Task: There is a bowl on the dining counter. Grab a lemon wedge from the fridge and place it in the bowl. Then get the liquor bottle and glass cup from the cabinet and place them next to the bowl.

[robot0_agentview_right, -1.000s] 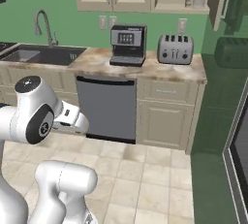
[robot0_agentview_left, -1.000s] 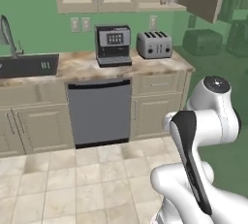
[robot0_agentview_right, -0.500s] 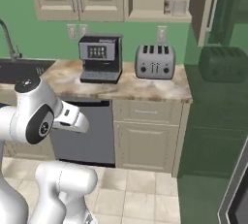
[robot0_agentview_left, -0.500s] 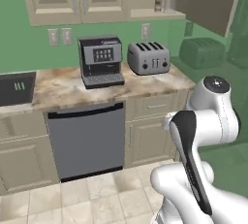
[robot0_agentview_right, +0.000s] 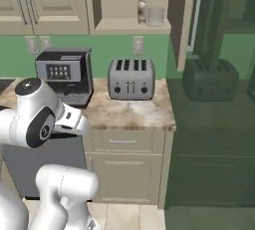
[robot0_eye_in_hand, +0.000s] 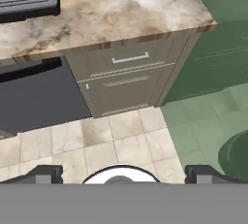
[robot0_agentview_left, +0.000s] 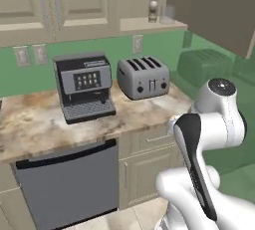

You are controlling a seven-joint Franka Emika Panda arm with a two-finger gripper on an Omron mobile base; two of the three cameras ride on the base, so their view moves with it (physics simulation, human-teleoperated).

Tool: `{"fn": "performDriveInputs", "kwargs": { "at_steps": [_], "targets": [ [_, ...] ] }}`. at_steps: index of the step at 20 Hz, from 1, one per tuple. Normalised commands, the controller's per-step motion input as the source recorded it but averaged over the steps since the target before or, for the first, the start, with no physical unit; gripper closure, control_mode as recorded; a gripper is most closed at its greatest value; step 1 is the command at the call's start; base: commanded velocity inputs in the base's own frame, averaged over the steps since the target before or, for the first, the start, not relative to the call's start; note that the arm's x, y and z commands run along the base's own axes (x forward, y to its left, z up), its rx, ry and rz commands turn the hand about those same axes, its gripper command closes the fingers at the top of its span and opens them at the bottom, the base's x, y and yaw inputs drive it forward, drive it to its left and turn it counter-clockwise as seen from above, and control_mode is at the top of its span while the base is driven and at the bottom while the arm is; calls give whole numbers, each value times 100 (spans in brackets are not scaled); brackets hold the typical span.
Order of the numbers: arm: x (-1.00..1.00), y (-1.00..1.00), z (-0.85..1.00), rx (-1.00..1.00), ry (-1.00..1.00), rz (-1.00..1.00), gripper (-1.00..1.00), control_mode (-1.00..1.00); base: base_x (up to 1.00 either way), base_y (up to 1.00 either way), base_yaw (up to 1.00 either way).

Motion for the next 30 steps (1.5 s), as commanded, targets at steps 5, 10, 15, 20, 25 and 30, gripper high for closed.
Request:
{"fn": "performDriveInputs", "kwargs": {
  "at_steps": [5,10,15,20,25,30],
  "targets": [
    [0,0,0,0,0,0,-100,100,89,-27,-12],
    [0,0,0,0,0,0,-100,100,80,-15,0],
    [0,0,0,0,0,0,-100,100,49,-35,10],
    [0,0,0,0,0,0,-100,100,36,-45,18],
    [0,0,0,0,0,0,-100,100,65,-14,21],
    [0,0,0,0,0,0,-100,100,61,-10,19]
  ]
}}
